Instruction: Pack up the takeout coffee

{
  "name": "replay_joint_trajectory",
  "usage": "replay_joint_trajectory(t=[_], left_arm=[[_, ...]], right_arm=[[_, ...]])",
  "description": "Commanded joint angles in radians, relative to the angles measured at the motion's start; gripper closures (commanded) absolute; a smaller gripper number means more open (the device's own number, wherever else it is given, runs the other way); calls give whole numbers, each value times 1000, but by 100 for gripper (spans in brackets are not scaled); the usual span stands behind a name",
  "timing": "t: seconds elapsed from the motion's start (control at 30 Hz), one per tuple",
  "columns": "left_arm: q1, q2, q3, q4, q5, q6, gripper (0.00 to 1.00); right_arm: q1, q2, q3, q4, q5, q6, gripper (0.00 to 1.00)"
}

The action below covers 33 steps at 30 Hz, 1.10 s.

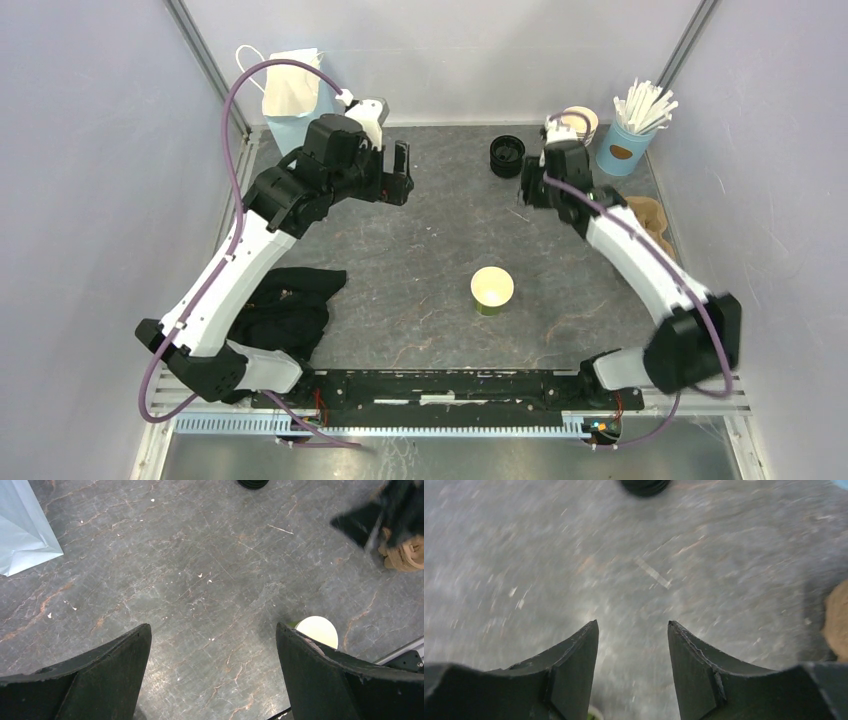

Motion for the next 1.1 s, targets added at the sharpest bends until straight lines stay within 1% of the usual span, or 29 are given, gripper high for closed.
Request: replay_joint_trajectory(t=[0.0, 0.07, 0.17, 0.3, 0.4, 0.47, 0.6, 0.87, 1.07], left_arm=[[-7, -4, 52, -4, -34, 66, 0], [-7, -3, 60, -15, -56, 73, 0], [-7, 10, 85, -42, -89, 83, 0], [-7, 28, 121, -80, -122, 89, 0], [-7, 41, 128, -104, -139, 92, 0], [-7, 50, 139, -113, -148, 103, 0], [-7, 65, 154, -112, -169, 126, 0], [-7, 87, 163, -104, -180, 143, 0], [-3, 100, 175, -108, -183, 148, 0]], right_arm=[[-79, 260, 241, -113, 90, 77, 41], [-90, 373, 387, -136, 91, 83, 41], [-98, 506, 537, -131, 110, 90, 41], [-107, 648, 707, -133, 144, 95, 41], [-114, 729, 794, -133, 200, 98, 43], [-119, 756, 812, -110, 210, 95, 45], [-125, 796, 828, -70, 233, 76, 50], [-129, 928, 972, -58, 228, 26, 54], [-129, 958, 978, -26, 252, 9, 58]])
